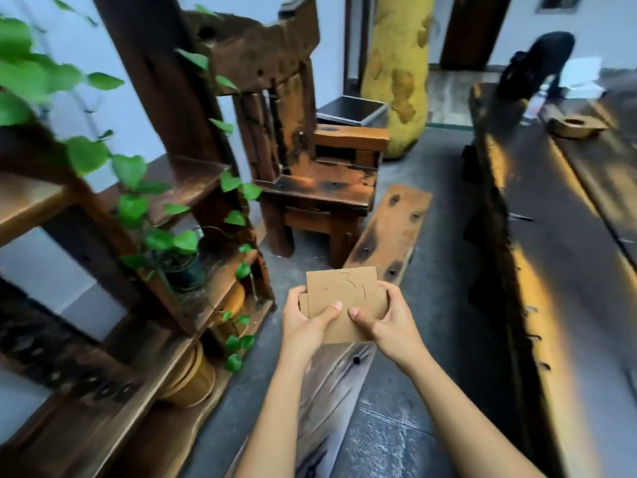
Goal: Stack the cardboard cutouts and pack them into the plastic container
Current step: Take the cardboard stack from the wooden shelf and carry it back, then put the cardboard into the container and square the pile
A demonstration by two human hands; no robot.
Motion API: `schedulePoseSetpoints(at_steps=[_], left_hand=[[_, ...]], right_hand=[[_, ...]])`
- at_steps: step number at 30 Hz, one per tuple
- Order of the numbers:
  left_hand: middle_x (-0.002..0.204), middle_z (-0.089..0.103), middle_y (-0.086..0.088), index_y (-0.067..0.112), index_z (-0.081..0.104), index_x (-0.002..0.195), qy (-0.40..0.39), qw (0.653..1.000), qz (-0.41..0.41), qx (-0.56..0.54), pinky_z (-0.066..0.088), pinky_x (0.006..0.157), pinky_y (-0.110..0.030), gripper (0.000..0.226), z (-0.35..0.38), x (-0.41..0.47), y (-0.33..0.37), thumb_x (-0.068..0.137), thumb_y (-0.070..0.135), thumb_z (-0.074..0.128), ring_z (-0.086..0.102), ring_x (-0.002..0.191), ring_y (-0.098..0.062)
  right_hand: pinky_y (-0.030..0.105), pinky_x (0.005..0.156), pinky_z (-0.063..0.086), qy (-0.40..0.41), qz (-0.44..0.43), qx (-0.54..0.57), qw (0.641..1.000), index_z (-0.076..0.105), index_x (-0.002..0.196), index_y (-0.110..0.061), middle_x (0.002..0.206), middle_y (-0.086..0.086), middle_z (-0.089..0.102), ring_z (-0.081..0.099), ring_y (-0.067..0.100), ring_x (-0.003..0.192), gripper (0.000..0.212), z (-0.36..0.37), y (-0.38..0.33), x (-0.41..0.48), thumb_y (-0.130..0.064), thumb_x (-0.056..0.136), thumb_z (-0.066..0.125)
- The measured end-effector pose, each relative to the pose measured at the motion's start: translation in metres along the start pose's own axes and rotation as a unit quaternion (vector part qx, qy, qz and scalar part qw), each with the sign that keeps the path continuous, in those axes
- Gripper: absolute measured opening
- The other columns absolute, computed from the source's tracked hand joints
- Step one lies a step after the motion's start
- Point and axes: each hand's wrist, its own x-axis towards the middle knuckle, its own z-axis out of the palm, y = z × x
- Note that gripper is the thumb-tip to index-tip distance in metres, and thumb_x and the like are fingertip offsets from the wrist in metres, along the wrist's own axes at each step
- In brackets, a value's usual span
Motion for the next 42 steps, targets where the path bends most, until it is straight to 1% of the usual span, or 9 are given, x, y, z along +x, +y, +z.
schedulePoseSetpoints(at_steps=[8, 15, 18, 23, 28, 32, 35, 39, 42], left_hand=[[0.107, 0.076, -0.004, 0.021, 0.058, 0.113, -0.138, 0.99, 0.007, 0.039, 0.056, 0.066, -0.016, 0.05, 0.165, -0.021, -0.013, 0.077, 0.004, 0.089, 0.075, 0.085, -0.001], [0.109, 0.076, -0.001, 0.028, 0.057, 0.112, -0.24, 0.968, 0.0, 0.077, 0.06, 0.072, -0.022, 0.052, 0.292, -0.068, -0.031, 0.074, 0.015, 0.091, 0.075, 0.093, -0.008], [0.111, 0.076, -0.005, 0.023, 0.057, 0.114, -0.296, 0.95, -0.002, 0.095, 0.06, 0.079, -0.029, 0.051, 0.345, -0.093, -0.039, 0.076, 0.011, 0.09, 0.074, 0.102, -0.019], [0.108, 0.076, 0.005, 0.028, 0.058, 0.114, -0.384, 0.914, 0.009, 0.133, 0.055, 0.067, -0.013, 0.048, 0.414, -0.133, -0.054, 0.079, 0.016, 0.089, 0.073, 0.089, 0.002], [0.108, 0.073, 0.015, 0.036, 0.053, 0.118, -0.456, 0.868, 0.029, 0.197, 0.057, 0.085, -0.027, 0.059, 0.463, -0.162, -0.071, 0.069, 0.044, 0.086, 0.07, 0.099, 0.003], [0.113, 0.066, 0.022, 0.051, 0.033, 0.117, -0.533, 0.793, 0.082, 0.282, 0.055, 0.087, -0.023, 0.064, 0.499, -0.185, -0.079, 0.074, 0.057, 0.08, 0.066, 0.098, 0.003], [0.125, 0.055, 0.014, 0.043, 0.03, 0.123, -0.61, 0.697, 0.14, 0.349, 0.043, 0.075, -0.002, 0.085, 0.527, -0.202, -0.076, 0.064, 0.058, 0.09, 0.054, 0.107, -0.007], [0.147, 0.044, -0.005, 0.017, 0.024, 0.149, -0.701, 0.555, 0.207, 0.397, 0.042, 0.104, -0.029, 0.126, 0.559, -0.233, -0.08, 0.051, 0.029, 0.103, 0.045, 0.134, -0.022], [0.15, 0.041, -0.01, 0.011, 0.018, 0.153, -0.715, 0.518, 0.251, 0.397, 0.045, 0.107, -0.035, 0.126, 0.57, -0.264, -0.086, 0.056, 0.01, 0.098, 0.046, 0.136, -0.03]], right_hand=[[0.049, 0.099, 0.053, 0.117, 0.039, 0.022, 0.992, 0.051, 0.124, -0.028, 0.119, 0.0, 0.067, 0.065, 0.018, 0.111, 0.06, -0.159, 0.049, -0.01, -0.02, 0.077, 0.087], [0.029, 0.092, 0.056, 0.219, 0.066, 0.034, 0.973, 0.048, 0.123, -0.03, 0.122, 0.003, 0.066, 0.066, 0.003, 0.103, 0.06, -0.279, 0.089, -0.048, -0.02, 0.079, 0.087], [0.045, 0.098, 0.053, 0.271, 0.087, 0.04, 0.958, 0.048, 0.128, -0.023, 0.117, -0.002, 0.066, 0.065, 0.012, 0.107, 0.062, -0.326, 0.104, -0.073, -0.019, 0.079, 0.086], [0.047, 0.097, 0.053, 0.36, 0.112, 0.044, 0.925, 0.049, 0.126, -0.025, 0.116, -0.01, 0.064, 0.063, 0.007, 0.105, 0.066, -0.384, 0.123, -0.115, -0.032, 0.071, 0.085], [0.051, 0.096, 0.054, 0.428, 0.137, 0.069, 0.89, 0.048, 0.124, -0.028, 0.117, -0.004, 0.066, 0.067, 0.008, 0.103, 0.062, -0.422, 0.148, -0.15, -0.019, 0.076, 0.087], [0.029, 0.083, 0.059, 0.498, 0.155, 0.066, 0.851, 0.05, 0.125, -0.029, 0.118, -0.003, 0.066, 0.068, 0.008, 0.102, 0.063, -0.447, 0.161, -0.177, -0.018, 0.075, 0.088], [0.038, 0.09, 0.057, 0.55, 0.183, 0.058, 0.813, 0.05, 0.123, -0.03, 0.116, -0.002, 0.067, 0.066, 0.014, 0.104, 0.062, -0.464, 0.166, -0.198, -0.02, 0.076, 0.088], [0.05, 0.098, 0.052, 0.602, 0.224, 0.069, 0.763, 0.047, 0.129, -0.022, 0.121, 0.003, 0.064, 0.063, 0.021, 0.111, 0.065, -0.476, 0.172, -0.232, -0.02, 0.078, 0.087], [0.05, 0.099, 0.052, 0.636, 0.241, 0.071, 0.73, 0.046, 0.13, -0.024, 0.12, 0.0, 0.064, 0.063, 0.019, 0.11, 0.066, -0.479, 0.173, -0.257, -0.023, 0.078, 0.086]])
